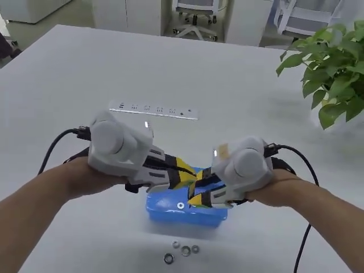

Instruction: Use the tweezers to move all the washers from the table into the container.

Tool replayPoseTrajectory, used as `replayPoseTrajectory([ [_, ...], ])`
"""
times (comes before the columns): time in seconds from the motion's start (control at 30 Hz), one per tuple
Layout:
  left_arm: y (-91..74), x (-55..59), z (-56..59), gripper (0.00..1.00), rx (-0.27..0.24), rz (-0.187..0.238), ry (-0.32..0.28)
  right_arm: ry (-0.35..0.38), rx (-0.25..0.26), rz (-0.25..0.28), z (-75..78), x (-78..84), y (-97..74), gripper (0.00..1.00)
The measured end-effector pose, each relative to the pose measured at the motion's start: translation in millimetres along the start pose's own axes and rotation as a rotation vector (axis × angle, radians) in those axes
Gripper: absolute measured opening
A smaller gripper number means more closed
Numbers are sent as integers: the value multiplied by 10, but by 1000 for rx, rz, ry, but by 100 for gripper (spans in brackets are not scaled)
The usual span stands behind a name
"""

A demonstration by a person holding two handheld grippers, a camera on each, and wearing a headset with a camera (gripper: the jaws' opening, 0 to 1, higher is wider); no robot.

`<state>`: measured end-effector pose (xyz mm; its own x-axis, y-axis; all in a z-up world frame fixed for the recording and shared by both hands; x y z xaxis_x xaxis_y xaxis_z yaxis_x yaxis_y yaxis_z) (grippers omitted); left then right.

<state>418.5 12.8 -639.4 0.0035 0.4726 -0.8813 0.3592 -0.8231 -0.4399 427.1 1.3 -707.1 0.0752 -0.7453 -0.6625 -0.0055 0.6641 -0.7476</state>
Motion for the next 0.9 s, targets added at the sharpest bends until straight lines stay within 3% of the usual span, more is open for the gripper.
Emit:
replayPoseTrajectory([
  [0.53,16,-135,129,4,27,13,8,86,43,55,-147,107,-302,29],
  [0.9,-11,-210,160,4,33,9,21,138,99,87,-222,204,-497,33],
])
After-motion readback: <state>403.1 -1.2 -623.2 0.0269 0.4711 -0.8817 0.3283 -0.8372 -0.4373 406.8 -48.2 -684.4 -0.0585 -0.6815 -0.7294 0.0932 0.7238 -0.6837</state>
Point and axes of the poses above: the centre of the closed fingertips' face, and the gripper's own axes: y roughly forward along the fingers, z roughly to its right, x roughly out of its underside, the point moved 2 cm from there along -y, roughly backward along the fingers, and after that the axes turned 9 degrees about y, right-handed, at the moved point
